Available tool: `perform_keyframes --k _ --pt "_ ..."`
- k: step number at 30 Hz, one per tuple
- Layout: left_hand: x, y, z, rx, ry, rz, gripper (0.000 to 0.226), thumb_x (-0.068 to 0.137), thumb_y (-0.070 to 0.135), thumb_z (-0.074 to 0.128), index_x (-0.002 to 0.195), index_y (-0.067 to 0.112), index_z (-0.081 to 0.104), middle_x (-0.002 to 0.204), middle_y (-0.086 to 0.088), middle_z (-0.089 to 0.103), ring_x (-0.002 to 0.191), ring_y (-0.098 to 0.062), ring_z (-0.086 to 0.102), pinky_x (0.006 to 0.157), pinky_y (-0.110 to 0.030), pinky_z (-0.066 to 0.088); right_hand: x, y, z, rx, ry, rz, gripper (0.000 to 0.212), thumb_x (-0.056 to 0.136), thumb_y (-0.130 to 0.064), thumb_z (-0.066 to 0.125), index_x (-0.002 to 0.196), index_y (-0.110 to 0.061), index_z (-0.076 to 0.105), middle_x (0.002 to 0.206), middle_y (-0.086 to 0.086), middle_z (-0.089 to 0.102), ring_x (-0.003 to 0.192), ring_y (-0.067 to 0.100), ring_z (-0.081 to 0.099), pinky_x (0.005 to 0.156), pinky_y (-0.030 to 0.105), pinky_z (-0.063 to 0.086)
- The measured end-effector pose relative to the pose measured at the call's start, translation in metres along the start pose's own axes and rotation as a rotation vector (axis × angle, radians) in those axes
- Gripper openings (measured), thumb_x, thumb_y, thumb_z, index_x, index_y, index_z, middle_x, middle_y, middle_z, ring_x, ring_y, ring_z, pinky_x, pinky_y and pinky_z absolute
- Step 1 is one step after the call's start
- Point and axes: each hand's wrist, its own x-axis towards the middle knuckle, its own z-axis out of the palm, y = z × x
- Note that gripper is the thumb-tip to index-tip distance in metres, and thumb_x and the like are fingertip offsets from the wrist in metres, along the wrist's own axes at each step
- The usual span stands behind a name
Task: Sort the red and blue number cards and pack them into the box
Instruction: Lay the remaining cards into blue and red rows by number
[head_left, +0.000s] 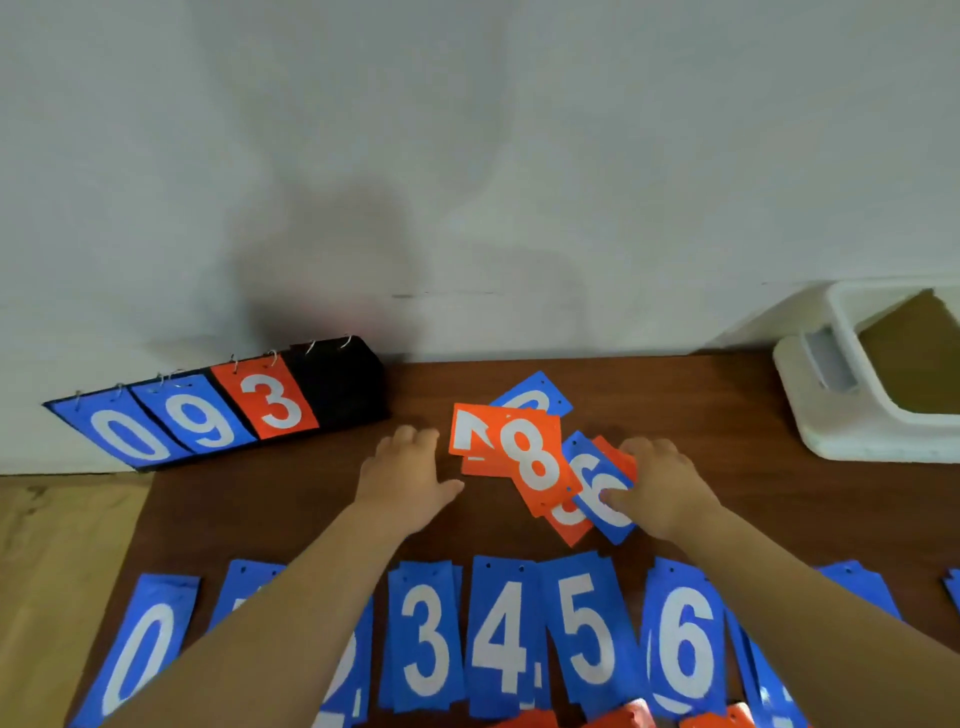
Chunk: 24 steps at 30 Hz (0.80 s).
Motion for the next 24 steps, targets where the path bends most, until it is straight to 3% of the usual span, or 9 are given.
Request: perform_keyframes --k 5,14,17,20,24 --pt "0.057 0.007 -0.001 0.007 -0.019 0.113 0.084 0.079 0.060 0.075 0.147 0.029 0.038 0.142 -0.001 0.043 0.130 -0.027 0.044 0.104 -0.046 0.045 0.019 -0.011 0.019 -0.104 -0.013 0.064 0.102 0.070 -0.064 0.079 0.150 -0.028 0.027 0.144 0.005 0.037 0.133 0.030 0.041 0.105 0.045 0.048" --pt "0.103 0.017 0.012 0.072 -0.032 0.259 0.091 0.077 0.052 0.080 0.152 0.033 0.034 0.147 0.002 0.043 0.136 -0.025 0.039 0.109 -0.043 0.040 0.035 0.000 0.034 -0.018 0.033 0.085 0.110 0.064 -0.057 0.088 0.150 -0.033 0.025 0.141 0.000 0.038 0.132 0.026 0.043 0.105 0.041 0.048" --pt "0.100 0.014 0.013 0.021 -0.049 0.235 0.086 0.078 0.048 0.082 0.150 0.035 0.036 0.143 0.003 0.044 0.133 -0.024 0.043 0.107 -0.042 0.044 0.035 0.003 0.037 0.058 0.050 0.083 0.108 0.065 -0.051 0.090 0.150 -0.036 0.025 0.140 -0.002 0.038 0.127 0.021 0.048 0.096 0.037 0.056" --pt "0.091 0.009 0.013 -0.171 -0.072 0.204 0.069 0.090 0.029 0.075 0.148 0.037 0.038 0.142 0.005 0.046 0.127 -0.019 0.053 0.096 -0.034 0.054 0.030 0.005 0.041 0.151 0.086 0.114 0.103 0.069 -0.043 0.091 0.149 -0.040 0.026 0.140 -0.003 0.033 0.114 0.015 0.054 0.076 0.028 0.060" --pt "0.069 -0.003 0.012 -0.451 -0.046 0.156 0.046 0.102 0.032 0.058 0.145 0.039 0.044 0.141 0.007 0.054 0.123 -0.015 0.058 0.096 -0.035 0.056 0.019 0.005 0.046 0.262 0.213 0.168 0.090 0.079 -0.029 0.086 0.148 -0.039 0.030 0.142 0.001 0.031 0.115 0.021 0.062 0.071 0.028 0.064"
